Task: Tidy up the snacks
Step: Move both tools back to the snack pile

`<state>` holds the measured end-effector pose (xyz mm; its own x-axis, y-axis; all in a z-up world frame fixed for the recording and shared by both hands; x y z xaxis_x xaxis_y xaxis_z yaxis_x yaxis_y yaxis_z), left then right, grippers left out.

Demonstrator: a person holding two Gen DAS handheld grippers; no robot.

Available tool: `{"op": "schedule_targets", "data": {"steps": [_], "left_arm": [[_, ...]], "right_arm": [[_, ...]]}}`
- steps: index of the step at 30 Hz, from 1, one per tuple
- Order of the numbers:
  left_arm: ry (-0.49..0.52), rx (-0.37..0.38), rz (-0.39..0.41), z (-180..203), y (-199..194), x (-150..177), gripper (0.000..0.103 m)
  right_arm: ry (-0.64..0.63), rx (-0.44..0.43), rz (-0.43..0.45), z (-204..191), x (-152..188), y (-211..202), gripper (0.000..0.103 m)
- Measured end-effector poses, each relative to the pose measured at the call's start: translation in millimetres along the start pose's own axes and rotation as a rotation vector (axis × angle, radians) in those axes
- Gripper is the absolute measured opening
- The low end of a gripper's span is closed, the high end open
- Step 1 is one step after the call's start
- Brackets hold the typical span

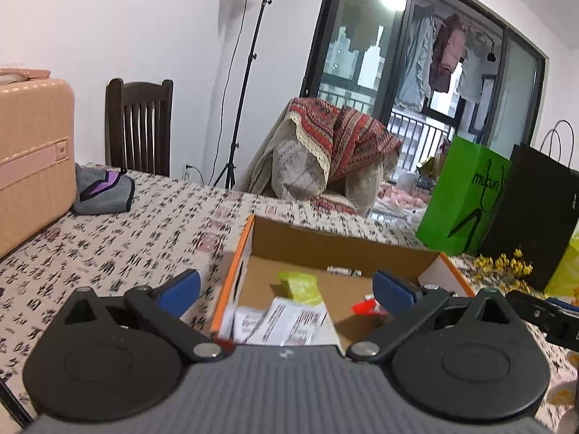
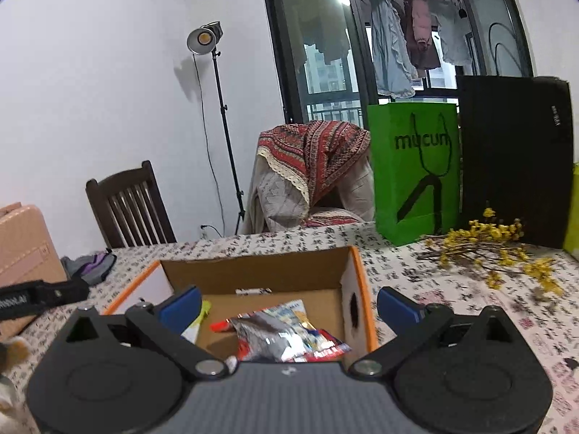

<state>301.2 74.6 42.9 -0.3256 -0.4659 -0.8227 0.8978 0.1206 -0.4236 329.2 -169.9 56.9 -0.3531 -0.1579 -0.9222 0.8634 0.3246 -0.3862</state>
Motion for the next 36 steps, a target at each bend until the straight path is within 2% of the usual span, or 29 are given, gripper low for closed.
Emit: {"op": "schedule_targets", "data": {"steps": [5, 12, 21, 24, 27, 36], "left_arm": [[0.020, -0.003, -0.004, -13, -23, 6, 0.103], [0.056, 0.016, -0.027, -27, -53, 31, 0.103], [0.038, 0.020, -0.045, -56, -82, 65, 0.103], [0.036, 0.015, -0.055, -64, -87, 75, 0.103], [0.019, 0.015, -0.077, -71, -88, 86, 0.103], [0.024, 0.022, -0.096, -81, -87, 108, 0.103]], "right_arm": [[-0.017, -0.010, -0.021, -1, 14, -24, 0.103], [-0.042, -0.045, -0.061, -14, 46, -56, 0.103], [-0.062, -0.067, -0.134, -31, 92, -82, 0.103], [-0.078, -0.079, -0.153, -35, 105, -90, 0.103], [-0.092, -0.044, -0.168, -35, 116, -95, 0.103], [-0.052, -0.039, -0.202, -29, 141, -105, 0.103]]}}
Point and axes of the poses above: each gripper's, at about its wrist camera, not at the fingertips, and y roughly the way its jaws point, z to its right, x to its underside, the point moved 7 cm from there along y, roughly the way its jaws point, and after that the axes turned 12 degrees about -y, right-handed, at the moved point
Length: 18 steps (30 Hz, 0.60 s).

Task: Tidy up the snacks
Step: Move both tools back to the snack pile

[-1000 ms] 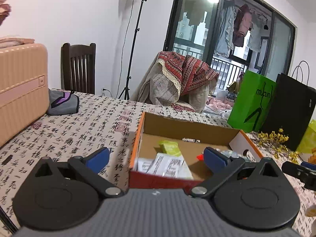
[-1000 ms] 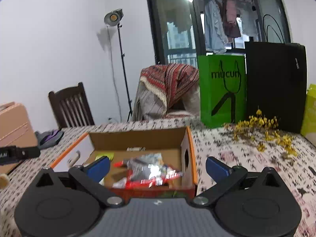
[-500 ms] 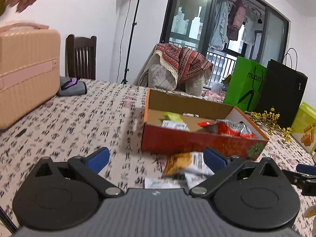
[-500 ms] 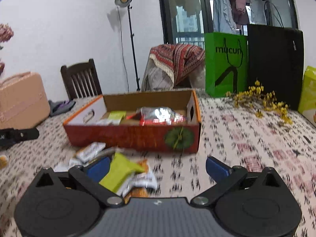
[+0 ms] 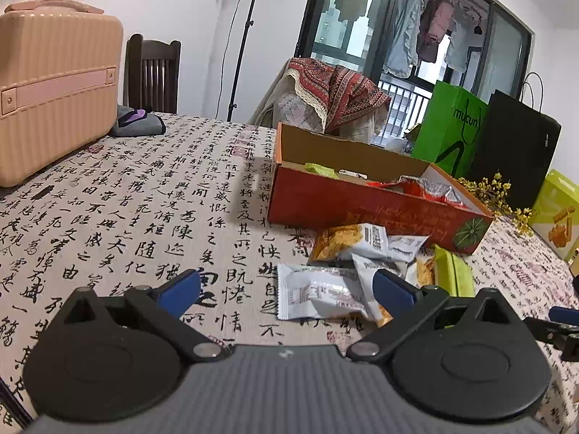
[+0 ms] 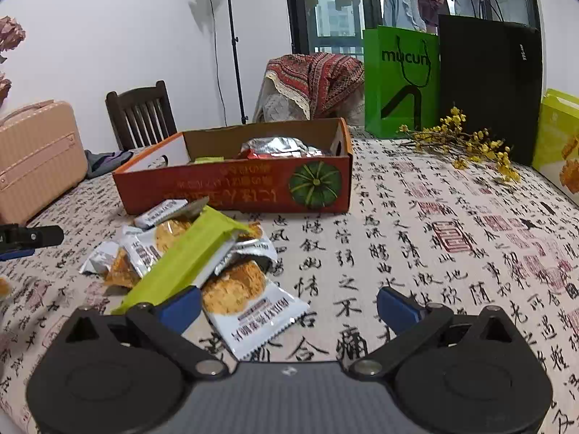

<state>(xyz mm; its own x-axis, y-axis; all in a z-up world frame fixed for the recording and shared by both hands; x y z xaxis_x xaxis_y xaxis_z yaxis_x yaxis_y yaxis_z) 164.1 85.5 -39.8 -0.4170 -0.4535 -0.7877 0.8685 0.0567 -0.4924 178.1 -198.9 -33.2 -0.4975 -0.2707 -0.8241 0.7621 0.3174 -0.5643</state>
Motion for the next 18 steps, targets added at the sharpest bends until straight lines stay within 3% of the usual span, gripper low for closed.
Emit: {"op": "schedule_targets", "data": {"steps": [18], "left_arm": [[-0.006, 0.032, 0.017, -4, 5, 8, 0.103]], "right_arm": [[-0.032, -0.029, -0.046, -5, 13, 12, 0.103]]}}
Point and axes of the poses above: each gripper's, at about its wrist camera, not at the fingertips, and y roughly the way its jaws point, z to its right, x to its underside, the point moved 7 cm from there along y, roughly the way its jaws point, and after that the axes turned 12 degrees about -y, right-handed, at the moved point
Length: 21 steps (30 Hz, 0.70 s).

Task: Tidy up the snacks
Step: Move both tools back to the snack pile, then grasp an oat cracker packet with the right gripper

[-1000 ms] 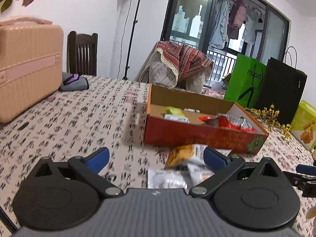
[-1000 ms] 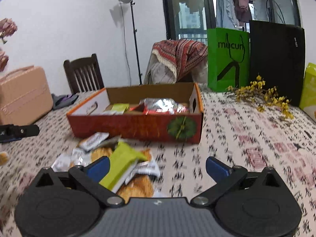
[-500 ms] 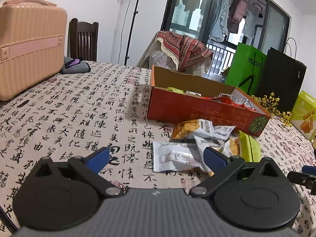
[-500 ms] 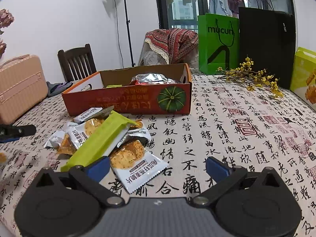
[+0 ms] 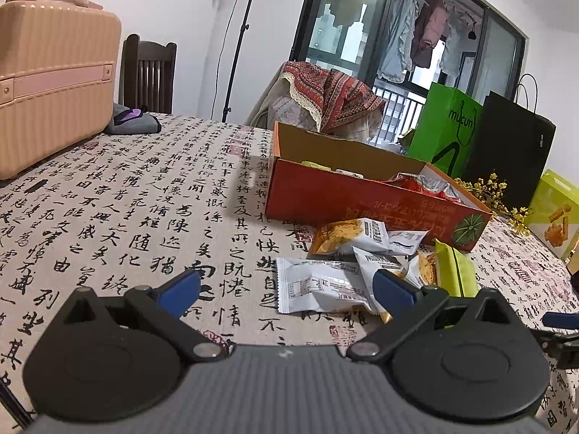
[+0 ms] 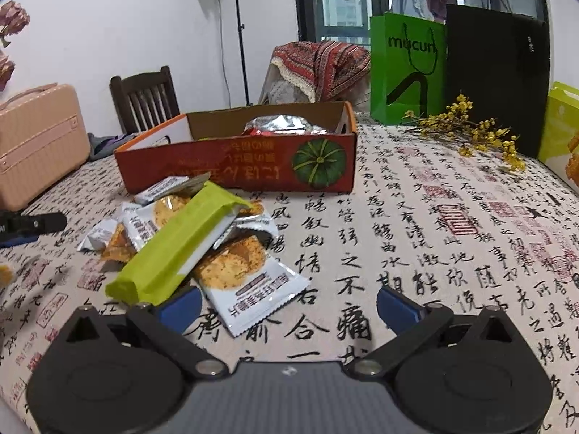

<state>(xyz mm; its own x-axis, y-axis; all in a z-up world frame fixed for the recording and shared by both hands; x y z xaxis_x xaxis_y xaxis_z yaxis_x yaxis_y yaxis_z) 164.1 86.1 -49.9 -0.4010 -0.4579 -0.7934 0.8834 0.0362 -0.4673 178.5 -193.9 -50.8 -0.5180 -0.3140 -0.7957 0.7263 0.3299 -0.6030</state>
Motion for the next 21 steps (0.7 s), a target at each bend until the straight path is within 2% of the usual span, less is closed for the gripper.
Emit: {"op": "schedule_targets", "data": {"steps": [11, 21], "left_arm": [[-0.014, 0.011, -0.009, -1, 1, 0, 0.103], [-0.023, 0.014, -0.012, -2, 1, 0, 0.103]], "right_arm": [[-0.184, 0.018, -0.088, -27, -21, 43, 0.102], [-0.135, -0.069, -0.085, -25, -30, 64, 0.103]]}}
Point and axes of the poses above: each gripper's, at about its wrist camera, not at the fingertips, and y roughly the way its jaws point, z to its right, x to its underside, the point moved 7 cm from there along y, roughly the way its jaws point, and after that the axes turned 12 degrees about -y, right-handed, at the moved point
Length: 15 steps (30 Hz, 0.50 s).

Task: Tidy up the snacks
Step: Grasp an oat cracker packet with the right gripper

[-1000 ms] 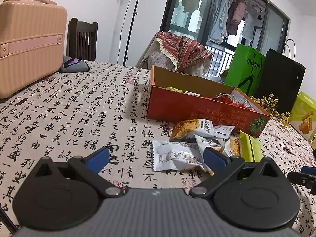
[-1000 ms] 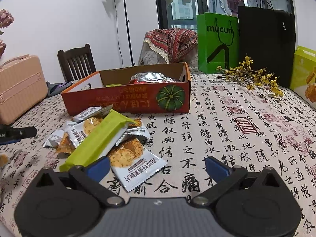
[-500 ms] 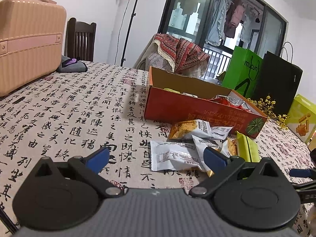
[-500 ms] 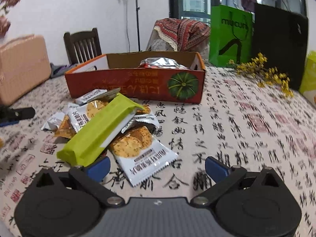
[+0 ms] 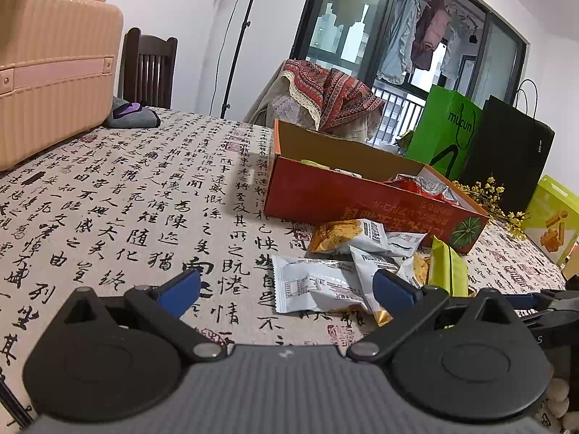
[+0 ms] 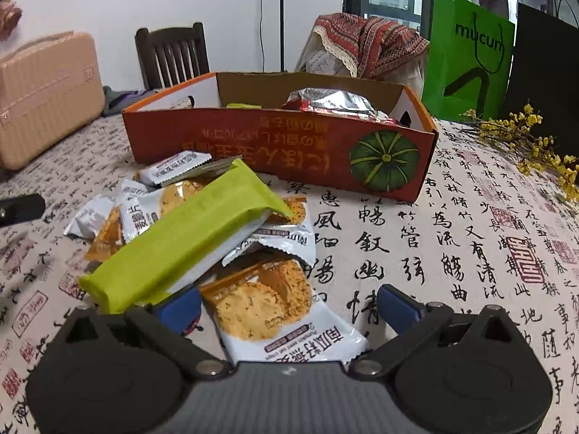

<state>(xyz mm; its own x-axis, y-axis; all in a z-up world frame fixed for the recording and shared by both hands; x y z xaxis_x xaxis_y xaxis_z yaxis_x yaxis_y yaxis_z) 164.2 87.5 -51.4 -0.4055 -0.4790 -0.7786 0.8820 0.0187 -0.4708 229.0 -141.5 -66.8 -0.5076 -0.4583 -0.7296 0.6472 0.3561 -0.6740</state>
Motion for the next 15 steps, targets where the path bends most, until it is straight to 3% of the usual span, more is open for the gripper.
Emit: {"op": "schedule_targets", "data": {"steps": [2, 3, 5, 7, 15], "left_arm": [[0.000, 0.000, 0.000, 0, 0, 0, 0.103], [0.000, 0.001, 0.000, 0, 0, 0, 0.103], [-0.002, 0.002, 0.000, 0, 0, 0, 0.103], [-0.002, 0.001, -0.002, 0, 0, 0, 0.103], [-0.003, 0.001, -0.004, 1, 1, 0, 0.103]], "right_arm": [[-0.002, -0.007, 0.007, -1, 0, -1, 0.102], [-0.008, -0.014, 0.015, -2, 0, -2, 0.097], [-0.024, -0.028, 0.036, -6, 0, -7, 0.083], [-0.039, -0.039, 0.055, -11, -1, -12, 0.060], [-0.042, 0.010, 0.091, -15, 6, -30, 0.044]]}}
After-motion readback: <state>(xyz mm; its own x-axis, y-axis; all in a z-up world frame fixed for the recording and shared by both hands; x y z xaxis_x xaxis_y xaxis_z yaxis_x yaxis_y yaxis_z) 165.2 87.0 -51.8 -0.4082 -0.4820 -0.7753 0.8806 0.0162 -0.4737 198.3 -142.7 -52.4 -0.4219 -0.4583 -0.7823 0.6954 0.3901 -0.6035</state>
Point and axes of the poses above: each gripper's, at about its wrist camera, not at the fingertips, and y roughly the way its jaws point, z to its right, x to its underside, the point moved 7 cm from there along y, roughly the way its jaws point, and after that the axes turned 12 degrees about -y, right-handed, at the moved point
